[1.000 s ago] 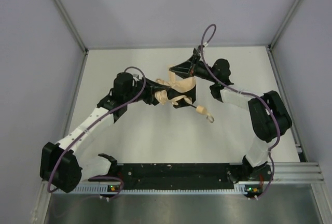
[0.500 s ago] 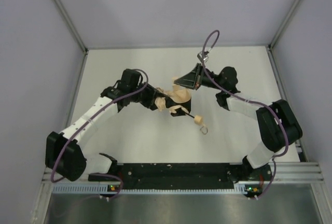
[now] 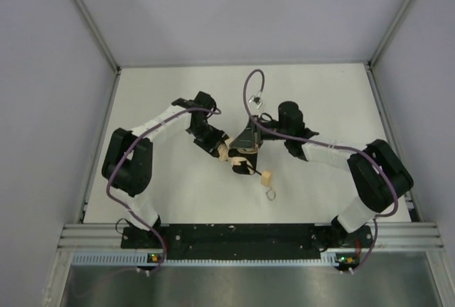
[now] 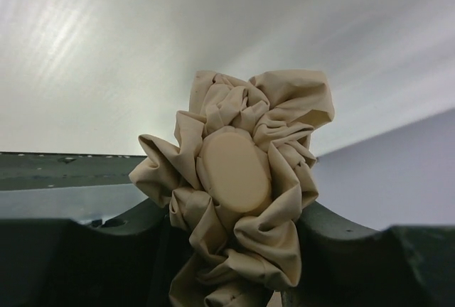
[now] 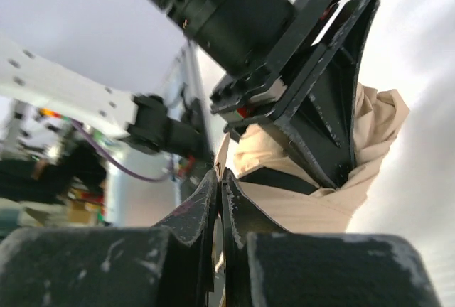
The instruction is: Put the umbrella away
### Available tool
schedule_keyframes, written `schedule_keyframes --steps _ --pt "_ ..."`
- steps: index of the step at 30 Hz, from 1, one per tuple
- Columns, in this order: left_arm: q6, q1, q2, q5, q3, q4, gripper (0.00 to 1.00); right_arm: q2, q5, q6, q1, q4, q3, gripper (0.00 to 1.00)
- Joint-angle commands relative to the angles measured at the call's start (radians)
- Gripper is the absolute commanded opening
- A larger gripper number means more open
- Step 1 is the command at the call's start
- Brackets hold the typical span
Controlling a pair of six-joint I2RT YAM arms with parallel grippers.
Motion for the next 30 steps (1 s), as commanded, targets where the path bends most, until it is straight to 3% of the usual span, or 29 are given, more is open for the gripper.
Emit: schedule_keyframes --steps 1,9,18,21,26,30 --pt "0.078 0.021 0.076 -0.135 0.055 -0.154 0.0 -0.124 0.008 -0.342 0.093 -0.134 0.03 0.0" --pt "0.092 0.021 0.14 -0.186 0.093 -0.158 0.0 -0.121 0.258 -0.683 0.199 -0.378 0.028 0.0" --pt "0.186 0.036 0.251 -0.16 0.138 -0.122 0.0 -0.126 0.36 -0.906 0.29 -0.569 0.114 0.0" --pt "0.22 0.044 0.237 -0.214 0.135 -0.121 0.0 -0.144 0.292 -0.855 0.293 -0.563 0.151 0.0" --pt "0.226 0.059 0.209 -0.141 0.058 -0.021 0.0 -0.097 0.136 -0.76 0.291 -0.473 0.177 0.0" --pt "0.3 0.091 0.24 -0.041 0.05 0.028 0.0 -0.032 0.062 -0.806 0.293 -0.539 0.215 0.0"
